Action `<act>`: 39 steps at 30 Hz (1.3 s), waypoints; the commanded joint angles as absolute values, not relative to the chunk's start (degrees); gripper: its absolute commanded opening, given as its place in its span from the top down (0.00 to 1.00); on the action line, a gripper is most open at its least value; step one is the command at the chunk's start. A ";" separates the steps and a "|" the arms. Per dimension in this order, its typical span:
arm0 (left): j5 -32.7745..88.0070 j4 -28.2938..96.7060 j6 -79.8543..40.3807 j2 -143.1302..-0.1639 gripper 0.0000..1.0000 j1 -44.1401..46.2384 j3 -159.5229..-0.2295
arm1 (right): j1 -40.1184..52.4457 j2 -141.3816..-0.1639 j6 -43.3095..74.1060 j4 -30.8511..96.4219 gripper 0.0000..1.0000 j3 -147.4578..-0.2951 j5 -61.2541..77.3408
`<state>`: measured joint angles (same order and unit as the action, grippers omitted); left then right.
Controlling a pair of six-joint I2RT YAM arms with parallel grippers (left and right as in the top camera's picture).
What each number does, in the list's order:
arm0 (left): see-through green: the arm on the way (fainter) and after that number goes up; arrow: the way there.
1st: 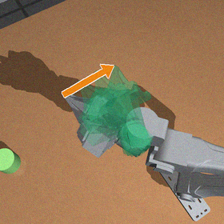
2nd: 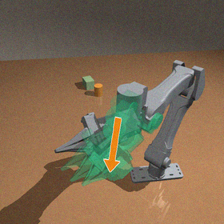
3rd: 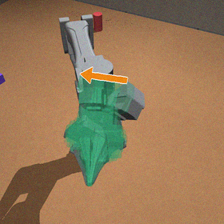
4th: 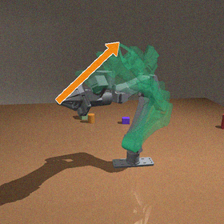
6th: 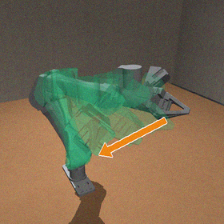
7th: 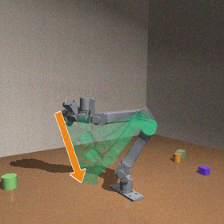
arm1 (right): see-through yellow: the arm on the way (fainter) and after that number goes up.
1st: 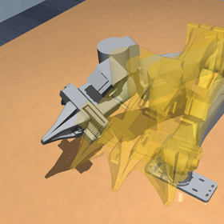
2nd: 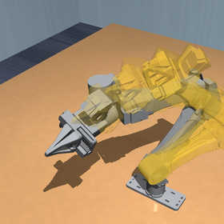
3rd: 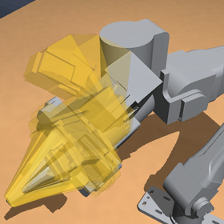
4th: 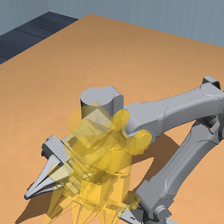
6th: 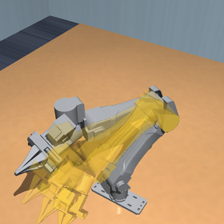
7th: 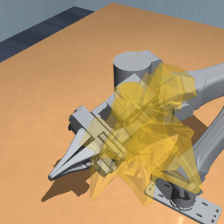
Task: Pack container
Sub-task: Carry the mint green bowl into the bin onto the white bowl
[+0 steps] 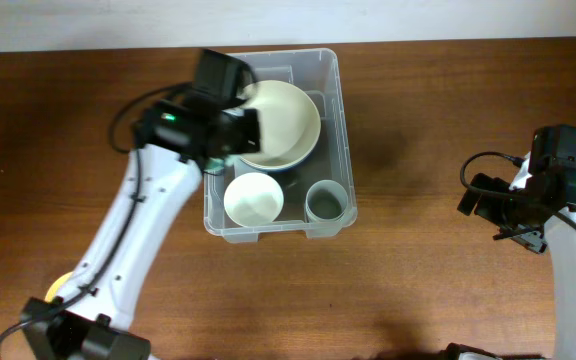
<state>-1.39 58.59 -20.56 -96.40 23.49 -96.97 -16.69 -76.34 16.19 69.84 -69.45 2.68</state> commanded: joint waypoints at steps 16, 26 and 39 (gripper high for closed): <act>-0.14 66.19 -21.80 -110.85 0.97 33.89 -96.99 | -16.47 -76.27 15.84 69.71 0.01 -70.39 3.01; -1.43 66.94 -21.80 -111.57 0.57 32.84 -97.14 | -16.47 -76.27 15.84 69.91 0.01 -70.39 3.01; -11.09 70.46 -29.52 -92.66 0.58 17.06 -97.56 | -16.47 -76.27 15.84 69.78 0.01 -70.39 3.01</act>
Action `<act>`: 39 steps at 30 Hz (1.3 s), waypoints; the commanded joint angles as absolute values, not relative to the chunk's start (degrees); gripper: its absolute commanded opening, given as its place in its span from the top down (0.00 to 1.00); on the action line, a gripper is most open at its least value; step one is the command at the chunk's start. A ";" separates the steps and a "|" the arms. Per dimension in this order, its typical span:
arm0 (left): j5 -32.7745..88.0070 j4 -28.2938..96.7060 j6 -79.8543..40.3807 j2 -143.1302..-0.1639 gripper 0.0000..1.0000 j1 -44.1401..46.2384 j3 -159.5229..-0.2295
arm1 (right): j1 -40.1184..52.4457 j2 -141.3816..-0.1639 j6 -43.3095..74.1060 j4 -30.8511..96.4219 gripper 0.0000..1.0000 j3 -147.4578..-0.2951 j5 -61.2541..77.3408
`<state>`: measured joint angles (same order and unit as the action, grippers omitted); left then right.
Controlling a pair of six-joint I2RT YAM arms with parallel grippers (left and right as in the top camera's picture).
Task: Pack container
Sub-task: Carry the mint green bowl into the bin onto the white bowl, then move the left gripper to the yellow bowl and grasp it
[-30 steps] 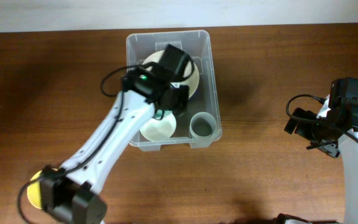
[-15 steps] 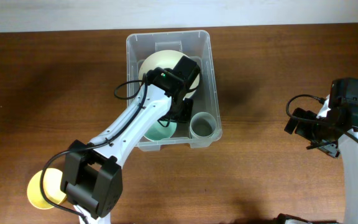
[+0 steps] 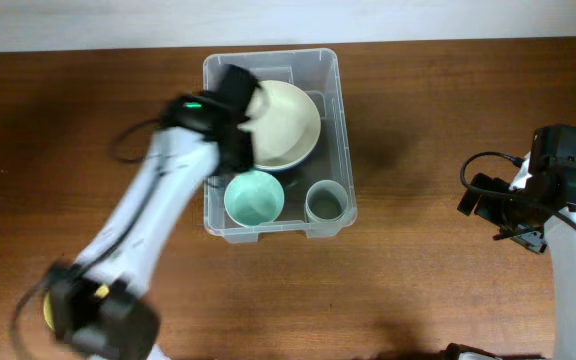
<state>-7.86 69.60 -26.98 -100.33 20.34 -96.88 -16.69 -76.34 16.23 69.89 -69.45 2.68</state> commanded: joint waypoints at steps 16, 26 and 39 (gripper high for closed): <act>-13.15 72.53 -40.47 -83.18 0.28 -13.32 -76.25 | -16.47 -77.25 15.86 69.21 0.01 -69.32 3.05; -9.19 55.05 -40.23 -83.46 0.25 -23.33 -52.29 | -16.47 -77.25 15.86 69.19 0.01 -69.32 3.03; -9.82 39.53 -35.31 -83.57 0.30 -25.23 -41.54 | -16.47 -77.25 15.86 69.23 0.01 -69.32 3.03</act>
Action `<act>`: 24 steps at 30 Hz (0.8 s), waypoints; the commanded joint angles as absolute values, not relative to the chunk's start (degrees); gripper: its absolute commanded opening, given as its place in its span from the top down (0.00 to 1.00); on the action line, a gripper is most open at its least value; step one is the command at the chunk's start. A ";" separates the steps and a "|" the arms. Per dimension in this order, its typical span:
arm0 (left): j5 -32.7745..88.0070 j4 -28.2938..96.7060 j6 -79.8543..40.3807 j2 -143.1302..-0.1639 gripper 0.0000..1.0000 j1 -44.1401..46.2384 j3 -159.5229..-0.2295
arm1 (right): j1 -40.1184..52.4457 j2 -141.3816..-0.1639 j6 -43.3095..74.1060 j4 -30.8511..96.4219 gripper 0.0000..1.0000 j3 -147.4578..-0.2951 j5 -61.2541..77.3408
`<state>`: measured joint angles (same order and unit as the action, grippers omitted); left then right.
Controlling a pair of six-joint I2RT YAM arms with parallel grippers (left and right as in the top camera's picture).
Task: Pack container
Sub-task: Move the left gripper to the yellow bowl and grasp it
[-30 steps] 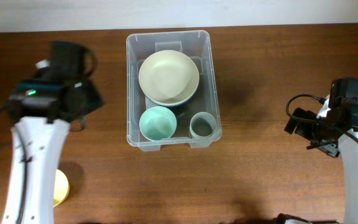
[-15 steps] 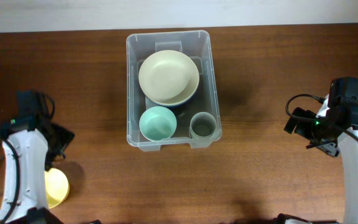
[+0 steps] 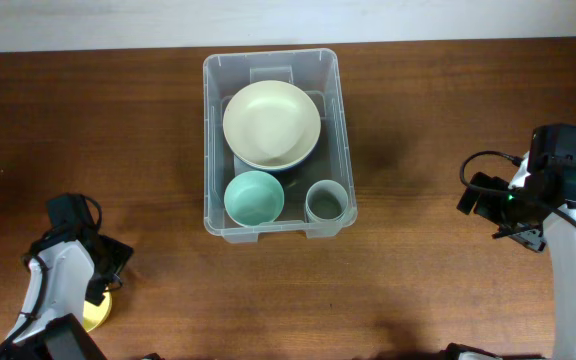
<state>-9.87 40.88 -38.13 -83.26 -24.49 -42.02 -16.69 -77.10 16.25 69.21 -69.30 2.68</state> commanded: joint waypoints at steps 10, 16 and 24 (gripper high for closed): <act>-5.30 37.74 -29.85 -83.57 0.66 -25.41 -41.43 | -16.47 -77.25 15.86 69.19 0.01 -69.32 3.01; -5.28 38.20 -29.82 -83.57 0.84 -25.41 -41.32 | -16.47 -77.25 15.86 69.21 0.01 -69.32 3.01; -5.32 38.15 -29.85 -83.57 0.93 -25.41 -41.32 | -16.47 -77.25 15.86 69.21 0.01 -69.32 3.01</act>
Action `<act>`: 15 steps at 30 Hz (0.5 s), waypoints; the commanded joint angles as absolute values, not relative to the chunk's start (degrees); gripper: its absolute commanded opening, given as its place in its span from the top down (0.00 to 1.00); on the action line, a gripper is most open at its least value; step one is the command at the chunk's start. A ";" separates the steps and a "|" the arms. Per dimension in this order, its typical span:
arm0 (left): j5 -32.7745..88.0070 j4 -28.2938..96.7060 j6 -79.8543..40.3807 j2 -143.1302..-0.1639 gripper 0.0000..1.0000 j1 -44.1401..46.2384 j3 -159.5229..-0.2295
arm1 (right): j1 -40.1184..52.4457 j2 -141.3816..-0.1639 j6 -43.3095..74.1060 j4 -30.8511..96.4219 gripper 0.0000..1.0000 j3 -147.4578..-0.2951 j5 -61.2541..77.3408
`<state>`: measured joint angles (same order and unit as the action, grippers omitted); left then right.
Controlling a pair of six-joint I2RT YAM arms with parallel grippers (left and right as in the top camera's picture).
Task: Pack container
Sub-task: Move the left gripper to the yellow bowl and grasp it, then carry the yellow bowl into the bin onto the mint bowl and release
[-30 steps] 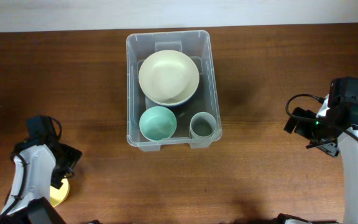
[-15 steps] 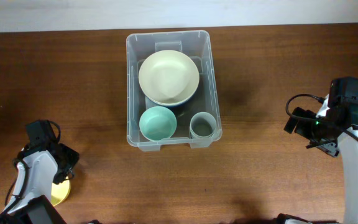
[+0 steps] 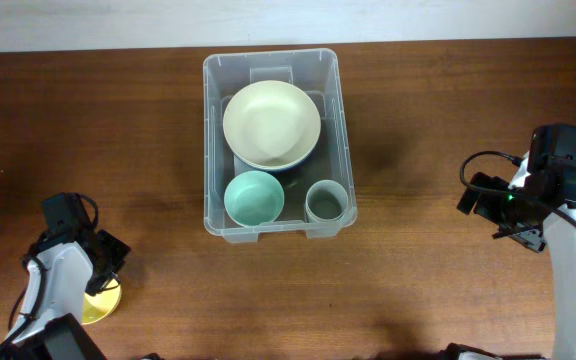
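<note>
A clear plastic container stands at the table's middle back. Inside it a large cream bowl fills the far half. A small teal bowl and a grey cup sit side by side in the near half. My left gripper is far off at the lower left, just above a yellow round object. My right gripper hangs at the right edge, well clear of the container. Neither gripper's fingers show well enough to judge them.
Brown wooden table all around. Cables loop off the right arm and the left arm. A pale wall strip runs along the back edge.
My left arm has shifted slightly, and more of the yellow round object shows beside it. The container, its contents and the right arm are unchanged.
My left gripper was in the container at the cream bowl's left rim. Then the arm was still over the container's left side, blurred. Then it was back at the lower left by the yellow object, where it stays. The right arm never moved.
</note>
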<state>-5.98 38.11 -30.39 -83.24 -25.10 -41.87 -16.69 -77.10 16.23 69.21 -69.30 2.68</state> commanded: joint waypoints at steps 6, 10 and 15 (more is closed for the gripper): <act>-5.04 38.46 -29.85 -83.48 0.99 -25.36 -41.45 | -16.47 -77.25 15.84 69.17 0.01 -69.32 3.01; -0.93 41.91 -28.91 -81.91 0.99 -23.81 -44.49 | -16.47 -77.25 15.84 68.99 0.01 -69.32 2.98; -0.60 47.57 -28.80 -77.87 0.99 -17.54 -52.93 | -16.47 -77.25 15.86 68.55 0.01 -69.32 3.01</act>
